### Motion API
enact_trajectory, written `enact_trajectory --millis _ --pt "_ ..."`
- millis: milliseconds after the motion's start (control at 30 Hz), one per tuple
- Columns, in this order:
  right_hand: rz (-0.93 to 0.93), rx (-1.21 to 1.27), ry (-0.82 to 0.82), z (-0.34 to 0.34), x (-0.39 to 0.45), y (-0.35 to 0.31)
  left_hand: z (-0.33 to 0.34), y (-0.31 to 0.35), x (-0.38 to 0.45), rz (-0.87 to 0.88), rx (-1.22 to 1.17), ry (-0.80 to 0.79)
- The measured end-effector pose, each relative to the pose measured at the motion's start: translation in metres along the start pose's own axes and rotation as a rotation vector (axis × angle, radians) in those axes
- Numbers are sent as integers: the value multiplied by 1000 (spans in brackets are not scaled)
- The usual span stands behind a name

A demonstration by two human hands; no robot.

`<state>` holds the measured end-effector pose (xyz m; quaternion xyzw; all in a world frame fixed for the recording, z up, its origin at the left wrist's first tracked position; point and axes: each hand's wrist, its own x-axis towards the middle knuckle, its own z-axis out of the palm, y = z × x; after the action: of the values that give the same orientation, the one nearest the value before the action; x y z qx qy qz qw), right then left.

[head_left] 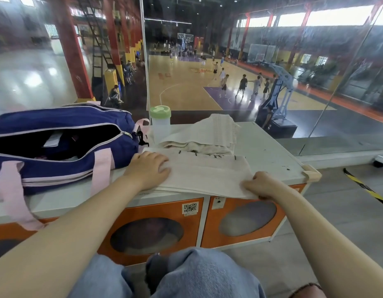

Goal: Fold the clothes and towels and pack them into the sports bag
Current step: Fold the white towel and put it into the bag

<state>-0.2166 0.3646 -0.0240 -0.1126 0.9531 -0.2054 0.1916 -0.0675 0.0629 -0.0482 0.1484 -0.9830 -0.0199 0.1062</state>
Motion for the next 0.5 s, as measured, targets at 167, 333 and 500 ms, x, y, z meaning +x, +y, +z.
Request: enact_trajectory --millis 167,333,500 --pt "-22 22 212 -14 29 -15 -3 -10 7 -334 -244 296" --pt "21 129 287 -14 54 -29 -4 -24 17 -612 -566 143" --pt "3 328 197 -10 62 -31 3 -25 22 -615 -624 127"
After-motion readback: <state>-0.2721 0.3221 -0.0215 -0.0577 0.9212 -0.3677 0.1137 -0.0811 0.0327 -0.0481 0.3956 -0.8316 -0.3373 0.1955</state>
